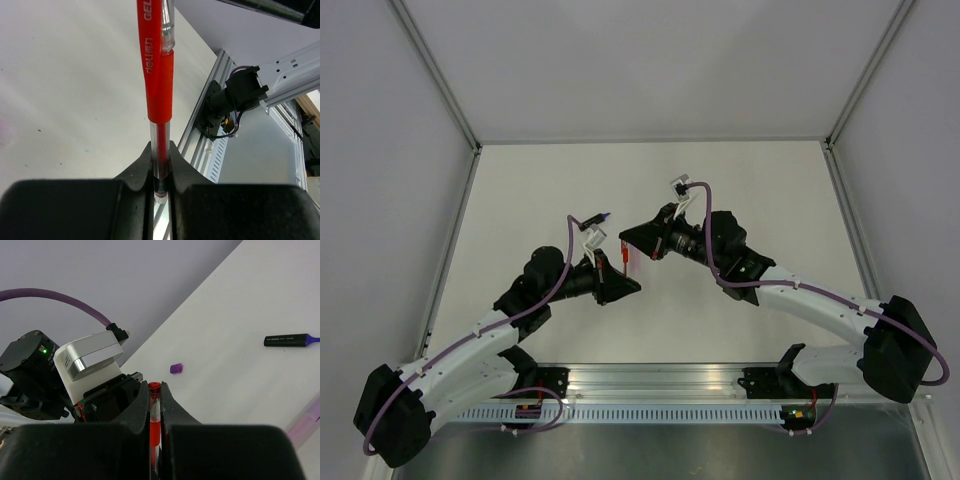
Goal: Insert the pens into the pen caps
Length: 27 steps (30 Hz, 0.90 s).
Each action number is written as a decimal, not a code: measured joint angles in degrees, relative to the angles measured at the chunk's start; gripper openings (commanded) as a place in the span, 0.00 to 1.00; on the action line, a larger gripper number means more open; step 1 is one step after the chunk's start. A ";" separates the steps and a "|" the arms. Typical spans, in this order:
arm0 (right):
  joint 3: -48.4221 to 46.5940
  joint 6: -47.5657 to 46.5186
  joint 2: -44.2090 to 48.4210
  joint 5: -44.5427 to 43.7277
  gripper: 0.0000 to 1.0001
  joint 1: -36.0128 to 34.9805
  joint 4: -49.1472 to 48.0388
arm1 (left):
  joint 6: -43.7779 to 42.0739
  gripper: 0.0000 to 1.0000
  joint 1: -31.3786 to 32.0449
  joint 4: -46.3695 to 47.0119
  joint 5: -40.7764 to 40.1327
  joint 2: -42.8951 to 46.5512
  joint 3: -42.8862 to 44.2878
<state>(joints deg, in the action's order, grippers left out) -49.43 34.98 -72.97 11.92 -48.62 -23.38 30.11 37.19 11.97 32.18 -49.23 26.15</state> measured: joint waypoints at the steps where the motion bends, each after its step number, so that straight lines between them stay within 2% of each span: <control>1: 0.66 0.24 -0.04 0.31 0.00 0.04 -0.83 | 0.02 0.02 0.00 -0.11 0.02 0.20 -0.33; 12: 1.92 -0.59 -0.70 1.53 0.00 0.24 -2.32 | 0.68 0.02 0.17 -2.86 -1.57 0.68 -0.37; 27: 2.32 -2.25 -0.92 -2.19 0.00 0.15 -3.56 | -0.63 0.02 1.05 -11.13 -6.78 -1.84 5.55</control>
<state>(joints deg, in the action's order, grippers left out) -47.11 32.73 -73.89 9.74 -48.47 -26.94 29.47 38.24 0.84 25.41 -51.07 31.70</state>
